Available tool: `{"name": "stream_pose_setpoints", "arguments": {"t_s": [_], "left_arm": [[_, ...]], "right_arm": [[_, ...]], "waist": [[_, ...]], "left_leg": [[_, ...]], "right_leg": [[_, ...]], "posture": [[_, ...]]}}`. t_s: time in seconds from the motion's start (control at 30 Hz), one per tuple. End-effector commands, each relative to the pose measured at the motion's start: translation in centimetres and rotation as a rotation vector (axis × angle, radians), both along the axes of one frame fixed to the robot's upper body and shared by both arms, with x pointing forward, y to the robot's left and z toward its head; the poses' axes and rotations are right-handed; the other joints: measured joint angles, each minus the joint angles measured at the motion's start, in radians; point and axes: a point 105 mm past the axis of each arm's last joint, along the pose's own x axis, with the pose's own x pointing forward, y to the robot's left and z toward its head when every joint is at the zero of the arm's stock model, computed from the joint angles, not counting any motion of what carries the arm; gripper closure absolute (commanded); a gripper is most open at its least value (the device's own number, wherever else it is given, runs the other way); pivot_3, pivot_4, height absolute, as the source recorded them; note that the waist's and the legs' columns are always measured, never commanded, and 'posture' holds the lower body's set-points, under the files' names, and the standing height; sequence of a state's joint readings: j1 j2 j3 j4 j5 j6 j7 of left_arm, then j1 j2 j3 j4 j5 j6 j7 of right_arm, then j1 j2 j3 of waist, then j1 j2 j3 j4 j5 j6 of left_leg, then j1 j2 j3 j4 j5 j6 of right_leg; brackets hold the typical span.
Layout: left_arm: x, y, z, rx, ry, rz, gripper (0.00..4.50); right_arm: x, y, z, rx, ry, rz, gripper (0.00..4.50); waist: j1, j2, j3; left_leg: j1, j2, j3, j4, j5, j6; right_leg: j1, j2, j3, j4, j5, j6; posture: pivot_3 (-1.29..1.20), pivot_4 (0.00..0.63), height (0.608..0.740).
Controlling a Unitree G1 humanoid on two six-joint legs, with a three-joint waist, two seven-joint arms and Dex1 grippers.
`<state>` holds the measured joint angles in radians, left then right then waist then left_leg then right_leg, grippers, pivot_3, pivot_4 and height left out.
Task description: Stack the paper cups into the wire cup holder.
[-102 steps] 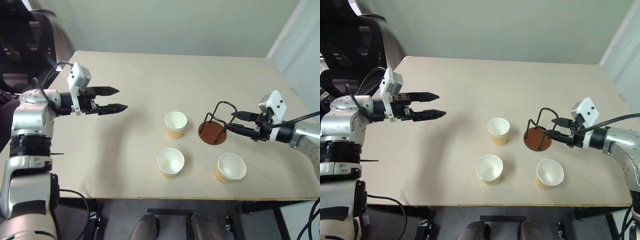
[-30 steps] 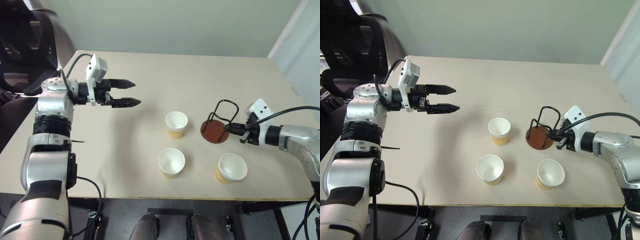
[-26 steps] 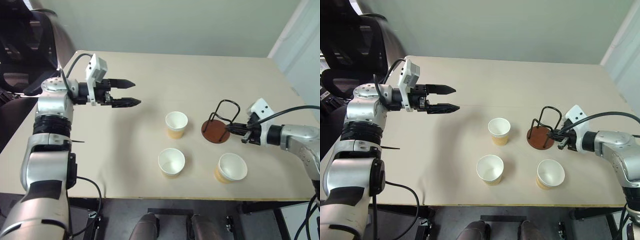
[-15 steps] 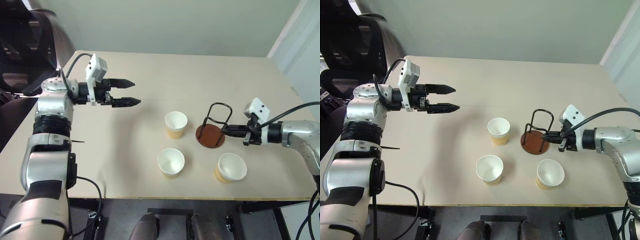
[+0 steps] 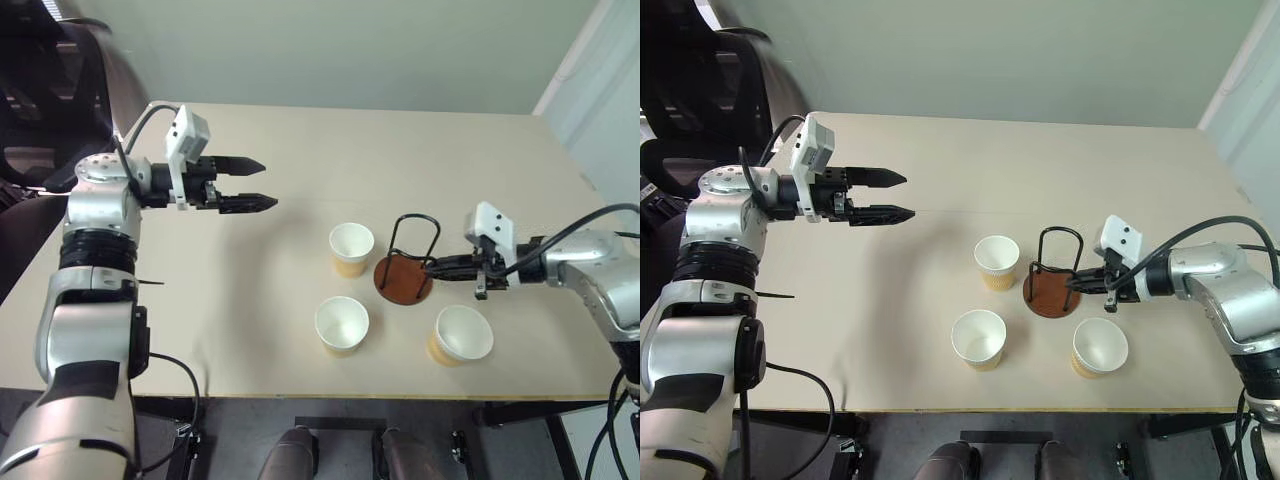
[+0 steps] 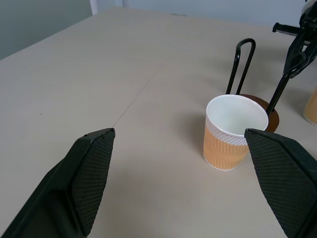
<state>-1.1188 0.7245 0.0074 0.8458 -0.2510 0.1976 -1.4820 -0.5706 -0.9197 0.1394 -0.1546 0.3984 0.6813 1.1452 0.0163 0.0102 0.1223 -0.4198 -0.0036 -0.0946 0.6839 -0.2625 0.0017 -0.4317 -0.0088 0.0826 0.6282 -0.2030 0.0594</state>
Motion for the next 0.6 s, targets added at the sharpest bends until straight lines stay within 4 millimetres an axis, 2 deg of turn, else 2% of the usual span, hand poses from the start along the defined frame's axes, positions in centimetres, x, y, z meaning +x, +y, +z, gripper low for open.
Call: {"name": "stream_pose_setpoints", "arguments": {"t_s": [0.03,0.33,0.6], "left_arm": [[-0.4,0.13,1.51,0.001,-0.054,-0.008,0.0],[-0.5,0.1,1.49,0.004,-0.051,-0.009,0.0],[-0.62,0.08,1.42,0.007,-0.045,-0.01,0.0]], "right_arm": [[0.55,-0.51,0.91,-0.028,-0.044,0.004,4.46],[1.35,-1.11,1.01,-0.05,-0.045,0.011,4.46],[1.27,-0.48,0.88,-0.104,-0.041,0.105,4.46]], "waist": [[0.0,0.0,0.0],[-0.002,0.0,0.0],[-0.004,0.0,0.0]], "left_leg": [[0.0,0.0,0.0,0.0,0.0,0.0],[0.0,0.0,0.0,-0.001,0.0,0.0],[0.0,0.0,0.0,0.0,0.0,0.0]], "right_leg": [[0.0,0.0,0.0,0.0,0.0,0.0],[0.0,0.0,0.0,0.0,0.0,0.0],[0.0,0.0,0.0,0.0,0.0,-0.001]], "posture": [[0.0,0.15,0.74],[0.0,0.15,0.74],[0.0,0.15,0.74]]}}
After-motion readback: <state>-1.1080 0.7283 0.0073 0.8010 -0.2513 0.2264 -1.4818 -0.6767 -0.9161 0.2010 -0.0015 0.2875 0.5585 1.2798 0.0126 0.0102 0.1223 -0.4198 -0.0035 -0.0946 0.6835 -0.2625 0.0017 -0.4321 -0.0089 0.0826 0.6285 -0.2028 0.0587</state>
